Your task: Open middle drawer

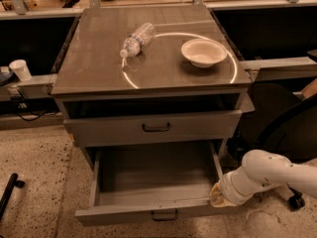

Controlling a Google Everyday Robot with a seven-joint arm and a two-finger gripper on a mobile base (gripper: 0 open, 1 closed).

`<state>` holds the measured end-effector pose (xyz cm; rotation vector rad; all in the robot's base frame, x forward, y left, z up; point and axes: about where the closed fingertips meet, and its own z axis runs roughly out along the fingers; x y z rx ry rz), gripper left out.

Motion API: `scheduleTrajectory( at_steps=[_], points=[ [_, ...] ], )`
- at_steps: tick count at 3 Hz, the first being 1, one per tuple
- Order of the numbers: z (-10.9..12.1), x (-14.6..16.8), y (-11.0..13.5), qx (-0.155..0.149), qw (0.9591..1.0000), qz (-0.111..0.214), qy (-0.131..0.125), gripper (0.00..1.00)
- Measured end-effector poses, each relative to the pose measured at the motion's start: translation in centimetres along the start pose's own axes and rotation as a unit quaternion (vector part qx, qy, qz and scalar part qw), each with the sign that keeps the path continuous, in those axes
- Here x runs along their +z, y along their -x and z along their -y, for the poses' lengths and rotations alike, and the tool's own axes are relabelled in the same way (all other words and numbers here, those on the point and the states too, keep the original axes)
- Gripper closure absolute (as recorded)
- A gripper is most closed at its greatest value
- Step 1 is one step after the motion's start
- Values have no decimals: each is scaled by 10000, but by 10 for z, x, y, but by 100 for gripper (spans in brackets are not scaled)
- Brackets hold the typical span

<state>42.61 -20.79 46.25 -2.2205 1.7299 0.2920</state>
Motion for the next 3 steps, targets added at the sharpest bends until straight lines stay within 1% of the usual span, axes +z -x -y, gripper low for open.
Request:
scheduleTrajectory(
  at_steps=[1,2,3],
  points=[
    [-2,-13,6,-77,9999,15,-126,92],
    [1,-25,13,98,9998,14,-150,68],
    [1,-25,13,98,9998,14,-150,45]
  ],
)
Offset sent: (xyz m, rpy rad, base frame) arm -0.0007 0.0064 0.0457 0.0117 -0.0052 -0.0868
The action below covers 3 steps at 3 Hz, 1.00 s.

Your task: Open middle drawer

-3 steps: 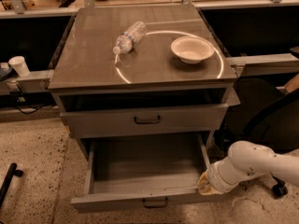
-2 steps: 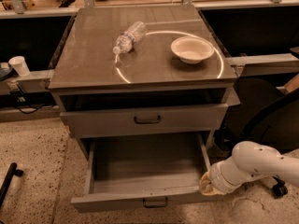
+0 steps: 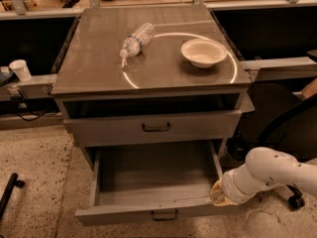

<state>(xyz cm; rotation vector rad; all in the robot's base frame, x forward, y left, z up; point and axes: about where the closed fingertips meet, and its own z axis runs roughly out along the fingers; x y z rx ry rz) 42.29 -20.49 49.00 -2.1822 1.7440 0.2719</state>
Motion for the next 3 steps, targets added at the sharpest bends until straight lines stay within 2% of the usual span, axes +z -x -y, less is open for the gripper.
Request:
scheduleTrajectory(
  at_steps=[1,2,3],
  points=[
    [0,0,0,0,10000,0,0,14],
    [0,0,0,0,10000,0,0,0],
    [0,0,0,0,10000,0,1,0]
  ],
)
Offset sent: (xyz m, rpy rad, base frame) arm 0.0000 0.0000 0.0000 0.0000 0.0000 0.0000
